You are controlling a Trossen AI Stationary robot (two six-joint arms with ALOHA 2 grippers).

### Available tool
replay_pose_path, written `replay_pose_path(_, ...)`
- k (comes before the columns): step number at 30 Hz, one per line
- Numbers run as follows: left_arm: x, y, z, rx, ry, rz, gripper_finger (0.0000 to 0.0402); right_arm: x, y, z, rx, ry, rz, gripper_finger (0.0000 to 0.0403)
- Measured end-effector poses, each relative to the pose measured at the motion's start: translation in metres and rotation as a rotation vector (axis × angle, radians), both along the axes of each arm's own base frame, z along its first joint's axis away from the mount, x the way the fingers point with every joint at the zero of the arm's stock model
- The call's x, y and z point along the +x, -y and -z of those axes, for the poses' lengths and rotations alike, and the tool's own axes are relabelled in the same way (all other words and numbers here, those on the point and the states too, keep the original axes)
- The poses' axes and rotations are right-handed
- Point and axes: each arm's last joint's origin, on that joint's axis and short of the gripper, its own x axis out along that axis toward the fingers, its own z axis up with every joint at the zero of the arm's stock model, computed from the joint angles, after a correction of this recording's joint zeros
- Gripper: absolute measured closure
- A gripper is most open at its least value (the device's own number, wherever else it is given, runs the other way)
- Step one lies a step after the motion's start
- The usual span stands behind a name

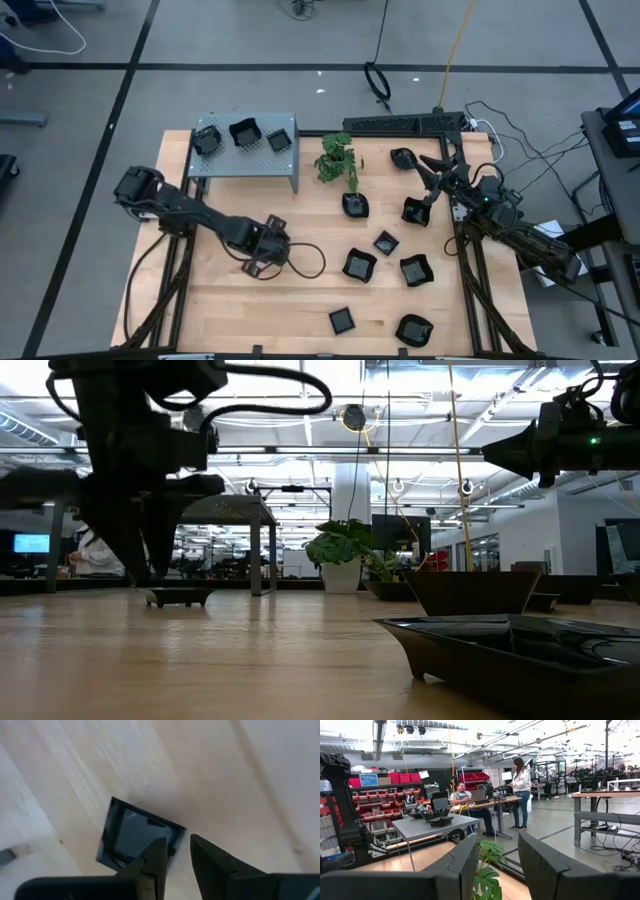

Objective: Pick & Place Mini shaped plates
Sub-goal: Stack the black leaf plate on top of the black leaf plate on the shelf

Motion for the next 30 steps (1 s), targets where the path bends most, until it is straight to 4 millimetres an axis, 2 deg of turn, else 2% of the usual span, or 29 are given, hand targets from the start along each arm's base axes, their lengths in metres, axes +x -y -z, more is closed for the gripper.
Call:
replay_pose_path(9,0.003,0.000,0.021,0.019,-0.094,0.051,0.0311,0.000,0.000,0.000,-0.001,0.001,0.000,0.0273)
replay_pose_path(17,0.007,0.001,0.026,0.066,-0.083,0.054,0.0312,0.000,0.000,0.000,-0.001,0.001,0.000,0.0273)
replay_pose_path(30,0.009,0.000,0.024,0.070,0.001,-0.139,0.0312,0.000,0.000,0.000,-0.001,0.001,0.000,0.0273)
